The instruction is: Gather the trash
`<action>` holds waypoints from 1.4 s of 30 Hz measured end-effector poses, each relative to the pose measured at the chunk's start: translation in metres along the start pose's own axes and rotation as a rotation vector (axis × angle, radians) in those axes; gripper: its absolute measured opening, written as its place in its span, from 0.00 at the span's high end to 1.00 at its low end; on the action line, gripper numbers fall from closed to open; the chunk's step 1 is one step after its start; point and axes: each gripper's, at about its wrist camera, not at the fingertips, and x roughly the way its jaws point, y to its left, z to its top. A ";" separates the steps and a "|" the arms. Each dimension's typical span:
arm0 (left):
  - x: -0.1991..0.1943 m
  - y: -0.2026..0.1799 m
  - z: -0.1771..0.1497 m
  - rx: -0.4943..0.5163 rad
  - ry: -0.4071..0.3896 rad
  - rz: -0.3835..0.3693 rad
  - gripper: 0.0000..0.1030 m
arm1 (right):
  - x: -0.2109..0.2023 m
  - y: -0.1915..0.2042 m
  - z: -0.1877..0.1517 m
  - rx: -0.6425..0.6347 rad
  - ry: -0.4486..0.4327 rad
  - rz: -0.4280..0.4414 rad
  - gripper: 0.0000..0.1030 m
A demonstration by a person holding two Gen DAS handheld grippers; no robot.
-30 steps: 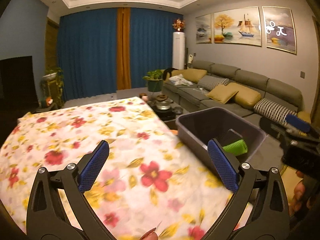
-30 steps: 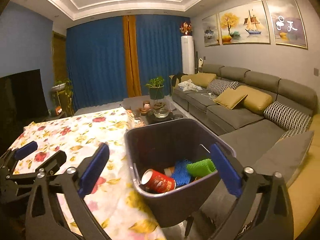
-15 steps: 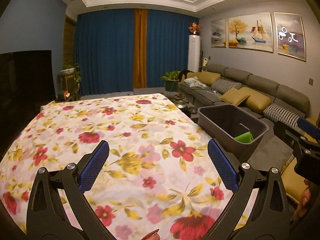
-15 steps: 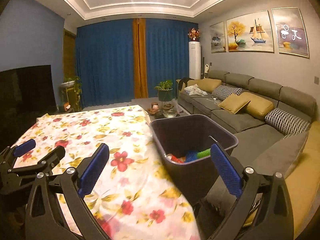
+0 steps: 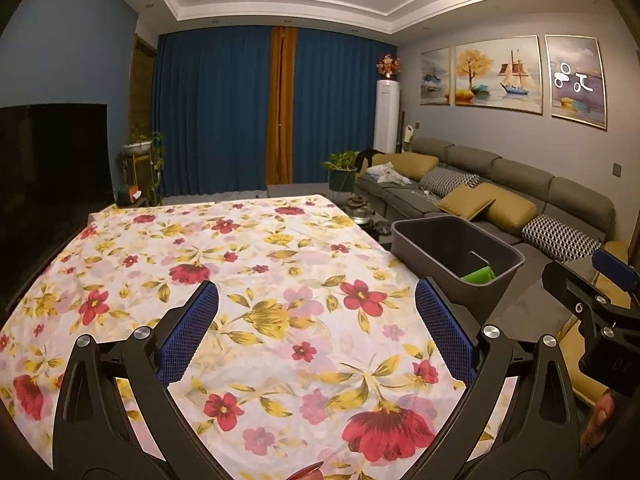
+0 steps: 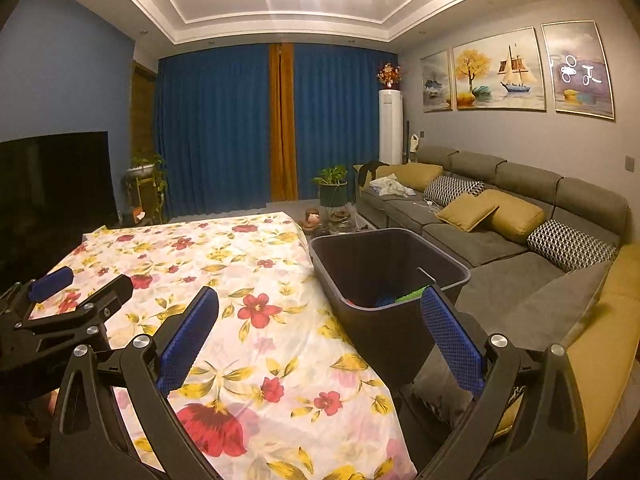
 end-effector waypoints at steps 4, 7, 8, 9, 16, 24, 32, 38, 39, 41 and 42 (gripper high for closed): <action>-0.001 0.000 0.000 -0.004 0.000 0.001 0.06 | -0.001 0.001 0.000 0.001 -0.008 -0.002 0.05; -0.001 0.000 0.000 0.000 -0.001 0.000 0.06 | -0.001 0.001 0.001 0.001 -0.007 -0.001 0.05; -0.002 0.000 0.000 -0.001 -0.001 0.000 0.06 | -0.002 0.001 0.001 0.002 -0.008 0.000 0.05; -0.002 0.000 0.000 -0.002 -0.002 -0.002 0.06 | -0.001 0.001 0.001 0.002 -0.009 -0.001 0.05; -0.004 0.002 0.000 -0.006 -0.003 -0.003 0.06 | -0.003 0.003 0.002 0.002 -0.013 0.000 0.05; -0.006 0.001 0.001 -0.006 -0.006 -0.007 0.06 | -0.005 0.005 0.003 -0.002 -0.013 0.002 0.05; -0.005 0.001 0.001 -0.006 -0.005 -0.007 0.06 | -0.005 0.005 0.002 -0.001 -0.013 0.002 0.05; -0.006 0.001 0.001 -0.005 -0.007 -0.006 0.06 | -0.005 0.005 0.002 0.001 -0.014 0.003 0.05; -0.006 0.001 0.001 -0.006 -0.007 -0.006 0.06 | -0.005 0.006 0.002 0.001 -0.013 0.002 0.05; -0.006 0.001 0.001 -0.006 -0.007 -0.007 0.06 | -0.005 0.006 0.003 0.001 -0.013 0.003 0.05; -0.007 0.001 0.001 -0.006 -0.006 -0.006 0.06 | -0.005 0.005 0.002 0.001 -0.013 0.003 0.05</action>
